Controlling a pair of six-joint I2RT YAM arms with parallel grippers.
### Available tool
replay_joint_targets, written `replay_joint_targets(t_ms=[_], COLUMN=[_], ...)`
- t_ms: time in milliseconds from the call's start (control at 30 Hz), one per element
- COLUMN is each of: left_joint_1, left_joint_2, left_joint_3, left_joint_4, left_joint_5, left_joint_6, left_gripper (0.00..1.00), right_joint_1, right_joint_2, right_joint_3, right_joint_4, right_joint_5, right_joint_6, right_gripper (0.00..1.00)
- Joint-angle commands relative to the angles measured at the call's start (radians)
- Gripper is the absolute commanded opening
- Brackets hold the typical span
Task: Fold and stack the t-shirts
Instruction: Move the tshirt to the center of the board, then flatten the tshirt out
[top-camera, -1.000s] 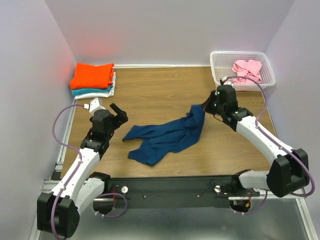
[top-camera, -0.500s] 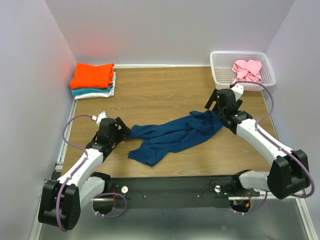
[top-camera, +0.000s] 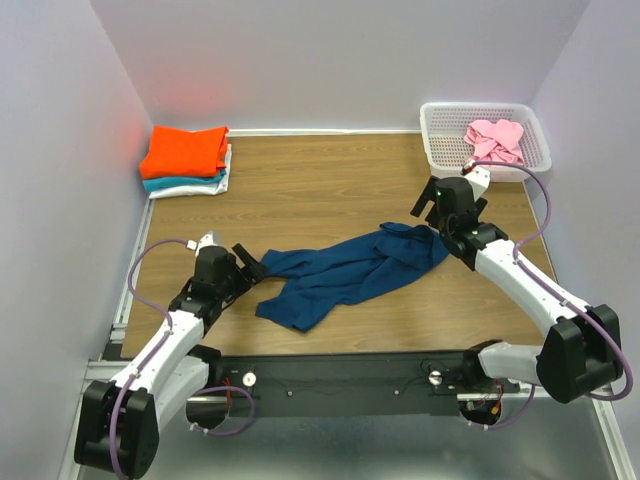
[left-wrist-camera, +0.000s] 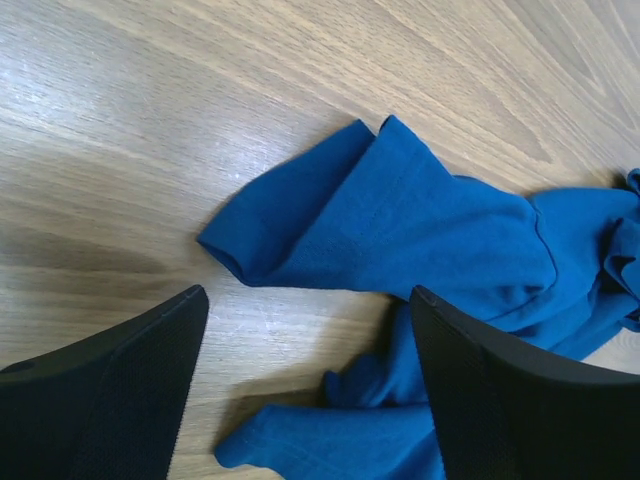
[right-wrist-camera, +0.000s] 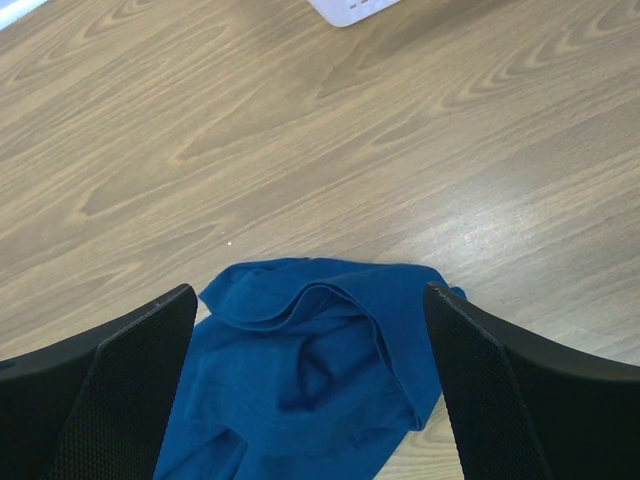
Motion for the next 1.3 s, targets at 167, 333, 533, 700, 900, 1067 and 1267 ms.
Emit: replay_joint_targets(t_ms=[167, 333, 533, 700, 900, 1067, 1267], left_joint_1=[0.003, 0.003, 0.003, 0.003, 0.003, 0.003, 0.003], left_joint_2=[0.089, 0.164, 0.255, 0.186, 0.019, -0.078, -0.104], left_joint_3=[0.024, 0.046, 0.082, 0.076, 0.052, 0.052, 0.056], left_joint_4=[0.059, 0.097, 0.157, 0.182, 0.176, 0.159, 0.151], left_joint_5=[0.028, 0.022, 0.013, -0.013, -0.053, -0.063, -0.056], left_joint_6=[0.005, 0.033, 0.064, 0.073, 0.094, 0.106, 0.119], left_gripper=[0.70, 0.30, 0.00, 0.00, 0.00, 0.00, 0.00], right_joint_1=[-0.004, -0.002, -0.002, 0.030, 0.139, 0.179, 0.188], right_joint_2=[0.002, 0.002, 0.038, 0.146, 0.367, 0.526, 0.657], right_joint_3=[-0.007, -0.011, 0.007, 0.073, 0.200, 0.320, 0.383], right_joint_4=[0.002, 0.000, 0.003, 0.002, -0.023, -0.054, -0.101], right_joint_5=[-0.003, -0.016, -0.238, -0.373, -0.272, -0.214, -0.103], right_joint_6=[-0.016, -0.025, -0.083, -0.136, -0.140, -0.102, -0.067], right_gripper=[1.00, 1.00, 1.00, 1.00, 1.00, 0.95, 0.82])
